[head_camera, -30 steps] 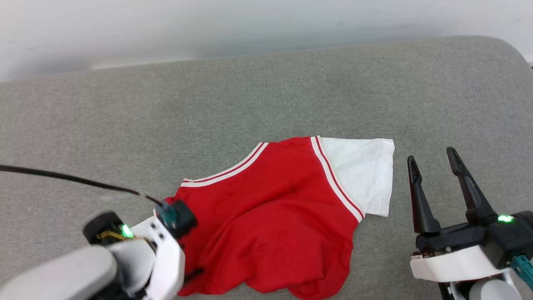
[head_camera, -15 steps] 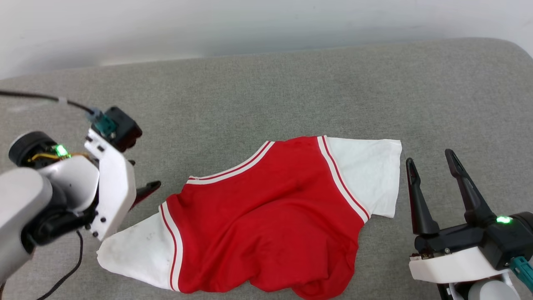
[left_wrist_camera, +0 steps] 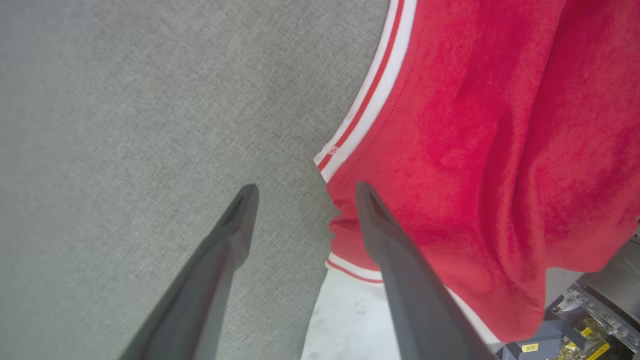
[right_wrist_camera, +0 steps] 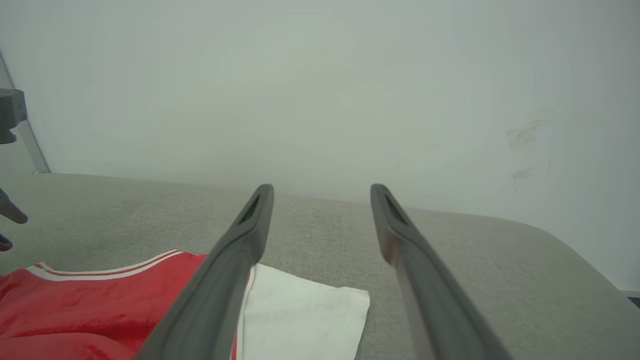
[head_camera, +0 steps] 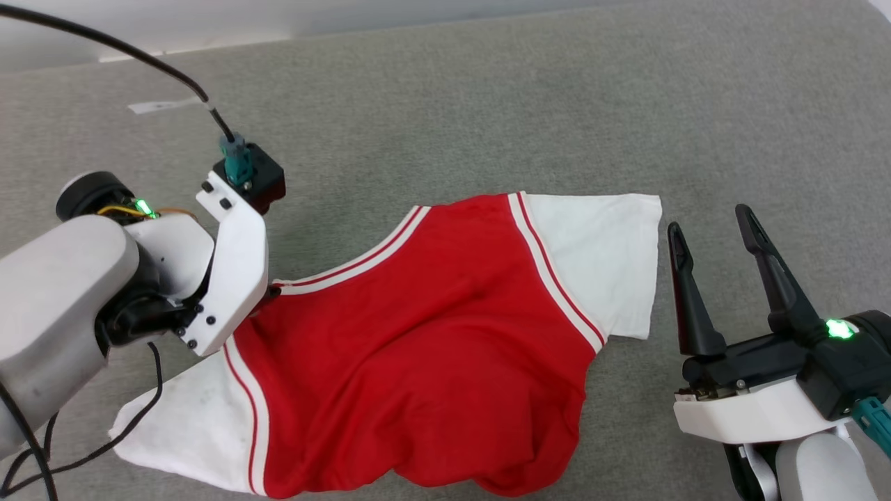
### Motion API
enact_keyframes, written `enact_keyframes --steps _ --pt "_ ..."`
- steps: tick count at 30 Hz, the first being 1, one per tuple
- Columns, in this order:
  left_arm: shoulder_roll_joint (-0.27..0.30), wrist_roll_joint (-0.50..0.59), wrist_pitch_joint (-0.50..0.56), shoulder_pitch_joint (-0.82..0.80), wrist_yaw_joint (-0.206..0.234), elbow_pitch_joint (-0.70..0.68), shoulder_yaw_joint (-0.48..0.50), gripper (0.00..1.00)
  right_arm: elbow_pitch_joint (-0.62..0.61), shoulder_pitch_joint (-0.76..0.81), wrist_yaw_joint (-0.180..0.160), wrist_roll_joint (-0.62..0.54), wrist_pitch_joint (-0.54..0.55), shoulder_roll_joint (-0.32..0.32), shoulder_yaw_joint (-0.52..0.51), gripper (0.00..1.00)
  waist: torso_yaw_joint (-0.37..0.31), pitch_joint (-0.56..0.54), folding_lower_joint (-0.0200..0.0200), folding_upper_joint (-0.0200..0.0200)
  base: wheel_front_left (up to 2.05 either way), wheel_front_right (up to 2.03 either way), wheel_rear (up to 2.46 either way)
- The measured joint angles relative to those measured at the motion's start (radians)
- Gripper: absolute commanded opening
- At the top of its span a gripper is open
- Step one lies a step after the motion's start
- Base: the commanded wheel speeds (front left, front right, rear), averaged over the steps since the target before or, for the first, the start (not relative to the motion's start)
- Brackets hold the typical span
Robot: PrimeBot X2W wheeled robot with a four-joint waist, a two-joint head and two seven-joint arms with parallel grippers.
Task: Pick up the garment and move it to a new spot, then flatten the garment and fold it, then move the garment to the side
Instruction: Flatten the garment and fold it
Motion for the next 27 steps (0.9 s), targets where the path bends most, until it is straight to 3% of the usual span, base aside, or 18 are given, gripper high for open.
enact_keyframes --steps 10,11,12,22,27 --pt "-0.019 0.021 0.021 0.045 -0.014 0.08 -0.062 1.0 -0.002 -0.023 0.0 0.01 0.0 0.0 -0.015 1.0 -0.05 0.066 0.0 0.0 0.0 0.0 0.0" --pt "-0.019 0.023 0.023 0.047 -0.015 0.077 -0.064 0.85 -0.002 -0.024 0.0 0.01 0.0 0.0 -0.015 1.0 -0.051 0.067 0.0 0.0 0.0 0.0 0.0" --pt "-0.018 0.032 0.023 0.048 -0.015 0.07 -0.067 0.0 -0.001 -0.026 0.0 0.01 0.0 0.0 -0.015 1.0 -0.051 0.068 0.0 0.0 0.0 0.0 0.0" --pt "-0.025 0.036 -0.095 -0.093 -0.015 0.026 -0.059 0.0 -0.008 -0.032 0.0 0.002 0.0 0.0 -0.033 1.0 -0.051 0.06 0.0 0.0 0.0 0.0 0.0" --pt "-0.074 0.079 -0.166 -0.189 -0.015 0.043 -0.049 0.0 -0.014 -0.049 0.0 0.008 0.0 0.0 -0.031 1.0 -0.069 0.08 0.0 0.0 0.0 0.0 0.0"
